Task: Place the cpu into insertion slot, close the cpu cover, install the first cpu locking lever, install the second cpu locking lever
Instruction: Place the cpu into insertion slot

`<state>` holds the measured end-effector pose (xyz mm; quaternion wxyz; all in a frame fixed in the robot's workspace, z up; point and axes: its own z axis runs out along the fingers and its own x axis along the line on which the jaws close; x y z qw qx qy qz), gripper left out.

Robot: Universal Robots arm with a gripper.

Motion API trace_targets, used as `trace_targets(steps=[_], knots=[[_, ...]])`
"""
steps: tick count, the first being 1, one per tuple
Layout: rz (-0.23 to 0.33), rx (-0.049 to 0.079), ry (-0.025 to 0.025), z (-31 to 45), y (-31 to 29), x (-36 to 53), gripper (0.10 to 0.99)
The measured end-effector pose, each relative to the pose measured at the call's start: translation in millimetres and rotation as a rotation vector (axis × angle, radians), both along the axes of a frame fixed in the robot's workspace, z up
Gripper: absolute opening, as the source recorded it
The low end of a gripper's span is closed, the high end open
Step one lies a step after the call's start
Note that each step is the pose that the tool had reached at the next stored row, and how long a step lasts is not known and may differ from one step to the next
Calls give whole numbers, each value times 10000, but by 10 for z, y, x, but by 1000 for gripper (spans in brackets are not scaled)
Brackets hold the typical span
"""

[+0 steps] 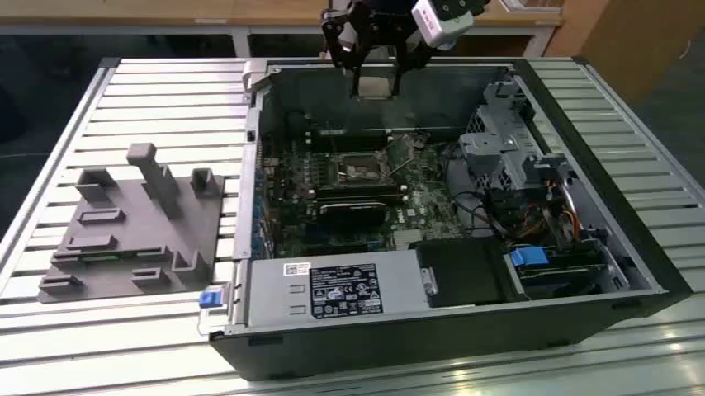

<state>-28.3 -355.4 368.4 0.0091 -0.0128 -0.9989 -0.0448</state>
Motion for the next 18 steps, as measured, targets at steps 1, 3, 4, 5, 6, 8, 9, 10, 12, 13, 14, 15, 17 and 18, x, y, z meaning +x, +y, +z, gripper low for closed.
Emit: trace_targets(steps=[1,3,4,5,6,8,9,10,12,13,14,15,17,18], knots=[[0,0,0,0,0,0,541],[0,0,0,0,0,0,541],[0,0,0,0,0,0,541],[0,0,0,0,0,0,541],[0,0,0,0,0,0,541],[-10,0,0,0,0,0,541],[-20,0,0,0,0,0,541],[-34,0,0,0,0,0,541],[-88,0,0,0,0,0,541],[-122,-1,1,0,0,0,541],[-159,-1,1,0,0,0,541],[-202,-1,1,-1,0,0,541],[-286,0,1,-2,0,0,541],[-325,0,0,-2,0,0,541]])
